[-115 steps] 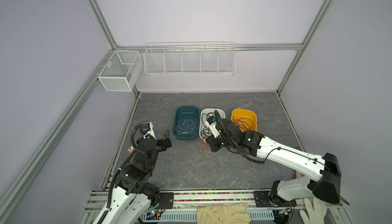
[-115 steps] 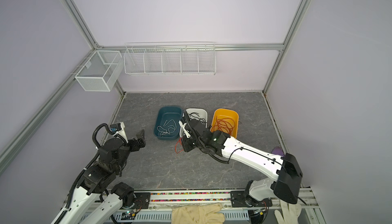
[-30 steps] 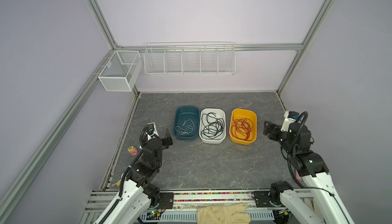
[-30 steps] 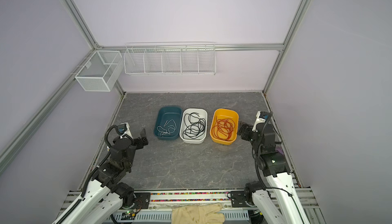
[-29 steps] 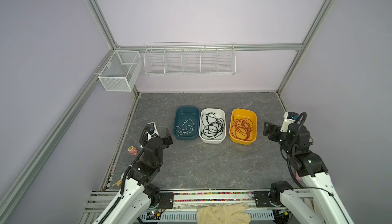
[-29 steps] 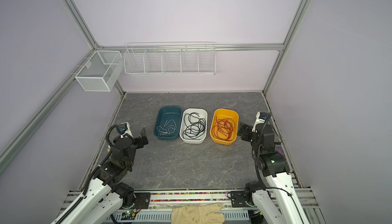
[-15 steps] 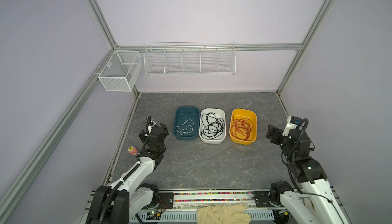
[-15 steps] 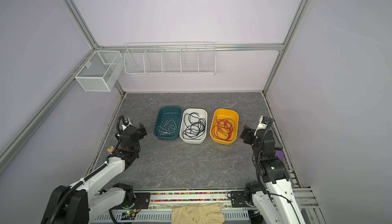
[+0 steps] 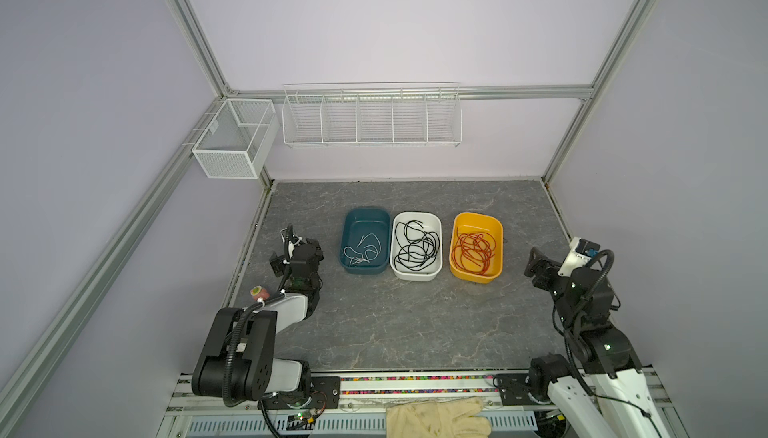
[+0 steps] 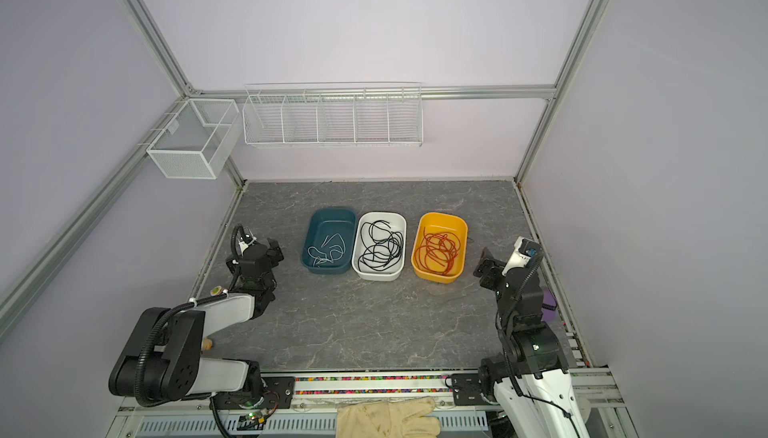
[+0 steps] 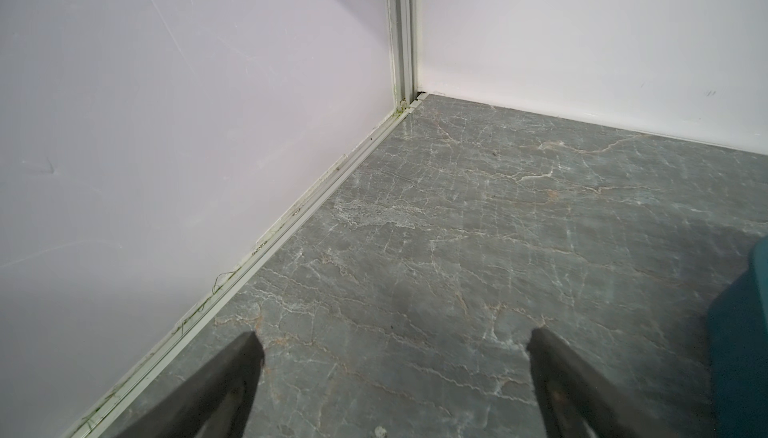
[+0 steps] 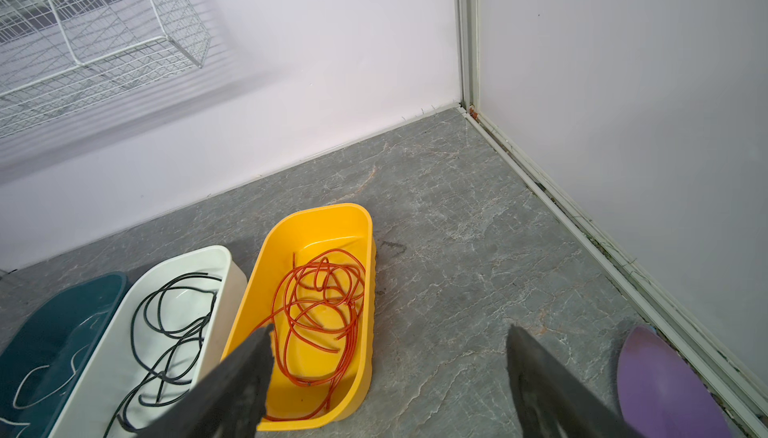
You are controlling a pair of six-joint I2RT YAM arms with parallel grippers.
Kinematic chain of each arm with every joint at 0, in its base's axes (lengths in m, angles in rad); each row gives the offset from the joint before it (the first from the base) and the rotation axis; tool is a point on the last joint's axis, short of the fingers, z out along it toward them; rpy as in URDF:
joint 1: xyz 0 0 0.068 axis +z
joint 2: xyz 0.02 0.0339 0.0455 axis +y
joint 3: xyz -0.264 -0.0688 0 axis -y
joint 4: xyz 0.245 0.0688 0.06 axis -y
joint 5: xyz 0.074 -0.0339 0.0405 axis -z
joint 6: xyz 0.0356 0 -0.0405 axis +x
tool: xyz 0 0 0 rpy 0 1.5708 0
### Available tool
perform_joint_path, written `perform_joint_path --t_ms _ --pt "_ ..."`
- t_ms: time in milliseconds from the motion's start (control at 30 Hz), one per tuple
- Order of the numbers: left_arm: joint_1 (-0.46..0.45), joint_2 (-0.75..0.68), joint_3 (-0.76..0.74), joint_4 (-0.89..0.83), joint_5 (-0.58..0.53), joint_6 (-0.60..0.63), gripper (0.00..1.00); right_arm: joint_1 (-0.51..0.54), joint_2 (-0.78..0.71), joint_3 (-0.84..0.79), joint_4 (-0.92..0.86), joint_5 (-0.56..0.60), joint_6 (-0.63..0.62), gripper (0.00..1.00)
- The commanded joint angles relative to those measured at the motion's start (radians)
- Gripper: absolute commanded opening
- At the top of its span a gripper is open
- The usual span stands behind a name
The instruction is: Untangle the cables
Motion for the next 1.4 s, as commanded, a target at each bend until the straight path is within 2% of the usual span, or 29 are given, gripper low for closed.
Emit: perform_joint_path --t_ms 0,333,600,733,1133,1367 --pt "0.007 0.029 0.019 0.085 0.028 0.029 0.99 0.002 -0.023 -0.029 0.039 0.039 0.026 0.89" --pt "0.033 0.104 0.019 0.142 0.154 0.049 0.99 0.002 -0.016 -0.043 0.061 0.015 0.036 0.89" --pt "0.045 0.126 0.016 0.171 0.177 0.043 0.99 0.002 -0.003 -0.101 0.183 0.036 -0.024 0.89" --pt "0.045 0.163 -0.019 0.303 0.183 0.069 0.99 -0.006 0.076 -0.129 0.270 0.074 -0.097 0.89" --pt "0.045 0.162 -0.020 0.297 0.183 0.068 0.99 -0.044 0.411 -0.186 0.598 0.112 -0.192 0.89" --pt "0.045 0.163 -0.021 0.297 0.184 0.069 0.99 -0.131 0.532 -0.254 0.783 -0.006 -0.207 0.89"
